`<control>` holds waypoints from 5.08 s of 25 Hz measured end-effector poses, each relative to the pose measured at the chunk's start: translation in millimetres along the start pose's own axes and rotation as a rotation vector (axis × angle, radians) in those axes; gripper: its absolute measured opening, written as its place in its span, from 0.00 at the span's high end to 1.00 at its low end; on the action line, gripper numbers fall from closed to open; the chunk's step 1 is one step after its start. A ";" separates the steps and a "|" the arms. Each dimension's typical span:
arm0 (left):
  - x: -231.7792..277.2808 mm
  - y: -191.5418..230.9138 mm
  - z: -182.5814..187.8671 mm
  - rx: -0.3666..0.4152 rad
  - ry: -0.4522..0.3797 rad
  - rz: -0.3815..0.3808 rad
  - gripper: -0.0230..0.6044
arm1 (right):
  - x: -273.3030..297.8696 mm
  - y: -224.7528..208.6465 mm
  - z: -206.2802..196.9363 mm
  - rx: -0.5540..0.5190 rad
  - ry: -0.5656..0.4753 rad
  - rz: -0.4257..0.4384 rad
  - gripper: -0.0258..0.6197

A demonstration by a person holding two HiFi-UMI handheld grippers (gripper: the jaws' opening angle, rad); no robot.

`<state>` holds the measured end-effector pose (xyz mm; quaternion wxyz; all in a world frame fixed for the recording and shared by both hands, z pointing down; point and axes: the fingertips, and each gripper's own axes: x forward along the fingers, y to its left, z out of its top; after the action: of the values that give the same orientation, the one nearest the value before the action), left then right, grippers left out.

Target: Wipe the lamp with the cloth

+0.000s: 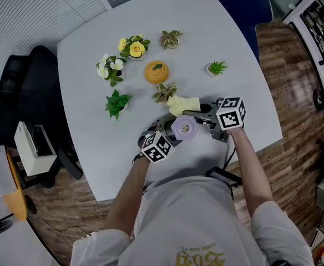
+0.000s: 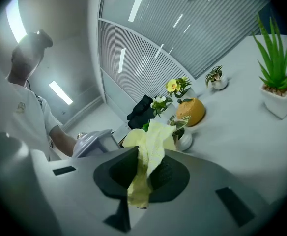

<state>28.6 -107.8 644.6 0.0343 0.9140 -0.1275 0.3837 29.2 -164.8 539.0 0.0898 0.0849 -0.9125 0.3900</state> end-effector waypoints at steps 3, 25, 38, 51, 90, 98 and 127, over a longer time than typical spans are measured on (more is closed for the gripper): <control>0.1 0.6 -0.1 -0.004 0.002 0.000 0.48 | -8.4 2.4 -0.5 0.002 -0.030 -0.022 0.88; -0.9 -0.2 -2.3 -0.081 0.027 0.055 0.48 | -45.6 45.8 -24.3 -0.018 -0.128 -0.164 0.88; -4.3 2.9 -5.3 -0.239 0.048 0.180 0.48 | -45.7 71.7 -19.9 -0.036 -0.226 -0.198 0.88; -5.1 1.4 -4.8 -0.243 0.042 0.189 0.48 | -36.0 57.0 -25.8 -0.027 -0.219 -0.269 0.88; -5.4 2.8 -4.8 -0.233 0.038 0.181 0.48 | -4.7 86.9 -45.6 -0.079 -0.076 -0.155 0.88; -5.3 3.3 -5.2 -0.236 0.038 0.180 0.48 | 1.2 83.5 -47.3 -0.049 -0.051 -0.121 0.88; -4.6 2.5 -5.1 -0.233 0.038 0.181 0.48 | 2.2 70.1 -62.5 -0.026 0.037 -0.128 0.88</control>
<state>21.3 -108.5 644.8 0.1076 0.8813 -0.2522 0.3849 17.4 -71.8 533.1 0.1327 0.1348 -0.9082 0.3733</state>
